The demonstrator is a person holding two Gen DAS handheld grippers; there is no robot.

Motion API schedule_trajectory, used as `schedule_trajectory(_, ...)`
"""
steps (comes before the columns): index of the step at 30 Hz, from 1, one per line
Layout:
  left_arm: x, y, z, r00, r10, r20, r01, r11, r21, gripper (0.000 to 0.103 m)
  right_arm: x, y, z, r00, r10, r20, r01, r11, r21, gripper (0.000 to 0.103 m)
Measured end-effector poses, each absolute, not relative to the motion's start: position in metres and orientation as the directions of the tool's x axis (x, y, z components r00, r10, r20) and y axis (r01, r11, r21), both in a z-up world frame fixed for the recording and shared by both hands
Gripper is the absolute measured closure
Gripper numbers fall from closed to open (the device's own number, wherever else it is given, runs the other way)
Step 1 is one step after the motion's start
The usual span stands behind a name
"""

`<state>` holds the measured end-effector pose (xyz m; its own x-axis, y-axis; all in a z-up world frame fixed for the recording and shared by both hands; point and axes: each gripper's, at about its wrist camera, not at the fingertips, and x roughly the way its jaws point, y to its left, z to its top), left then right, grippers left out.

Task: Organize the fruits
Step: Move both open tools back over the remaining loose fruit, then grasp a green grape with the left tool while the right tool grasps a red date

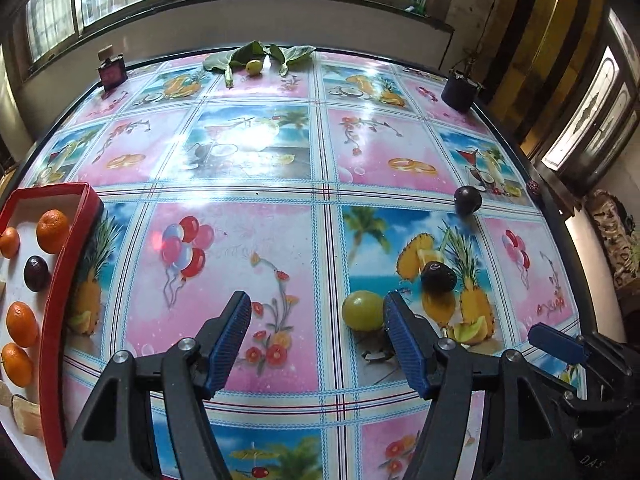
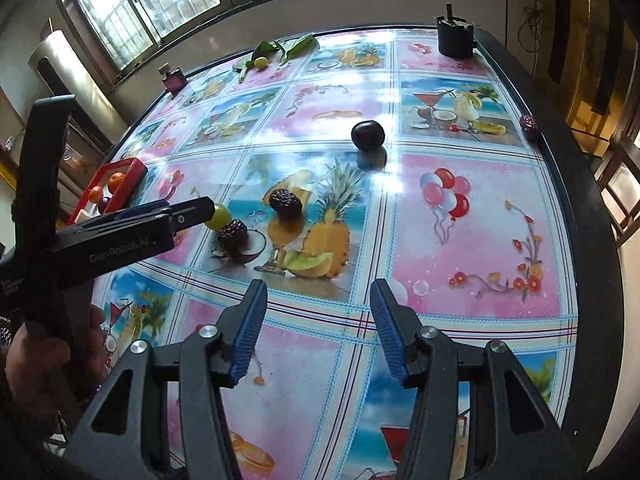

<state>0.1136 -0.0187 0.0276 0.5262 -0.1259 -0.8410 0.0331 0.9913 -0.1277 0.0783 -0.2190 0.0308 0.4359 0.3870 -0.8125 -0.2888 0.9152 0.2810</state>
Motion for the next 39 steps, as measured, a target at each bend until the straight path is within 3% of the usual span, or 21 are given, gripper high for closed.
schedule_trajectory(3, 0.115, -0.023, 0.019, 0.496, -0.183, -0.849, 0.071, 0.983, -0.171, 0.035, 0.082, -0.215, 0.029, 0.424, 0.396, -0.814, -0.299, 0.91, 0.286, 0.048)
schedule_trajectory(8, 0.12, -0.028, 0.017, 0.509, -0.174, -0.843, 0.088, 0.985, -0.15, 0.038, 0.085, -0.211, 0.022, 0.406, 0.403, -0.82, -0.305, 0.906, 0.293, 0.048)
schedule_trajectory(10, 0.121, -0.027, 0.018, 0.517, -0.165, -0.84, 0.09, 0.986, -0.139, 0.055, 0.085, -0.211, 0.022, 0.406, 0.403, -0.82, -0.308, 0.905, 0.293, 0.048)
schedule_trajectory(15, 0.112, -0.023, 0.018, 0.528, -0.154, -0.835, 0.105, 0.988, -0.116, 0.076, 0.089, -0.201, 0.023, 0.425, 0.371, -0.825, -0.347, 0.909, 0.23, 0.048)
schedule_trajectory(23, 0.097, -0.013, 0.018, 0.529, -0.167, -0.832, 0.127, 0.985, -0.117, 0.077, 0.099, -0.167, 0.03, 0.473, 0.373, -0.799, -0.446, 0.883, 0.148, 0.048)
schedule_trajectory(28, 0.088, -0.002, 0.018, 0.527, -0.176, -0.831, 0.105, 0.984, -0.143, 0.077, 0.107, -0.152, 0.029, 0.432, 0.448, -0.783, -0.491, 0.845, 0.212, 0.052)
schedule_trajectory(36, 0.075, 0.009, 0.016, 0.541, -0.169, -0.824, 0.099, 0.986, -0.138, 0.077, 0.119, -0.143, 0.014, 0.424, 0.441, -0.791, -0.484, 0.849, 0.214, 0.054)
schedule_trajectory(39, 0.073, 0.01, 0.016, 0.552, -0.164, -0.818, 0.1, 0.986, -0.13, 0.077, 0.12, -0.134, 0.014, 0.442, 0.401, -0.803, -0.502, 0.852, 0.149, 0.066)
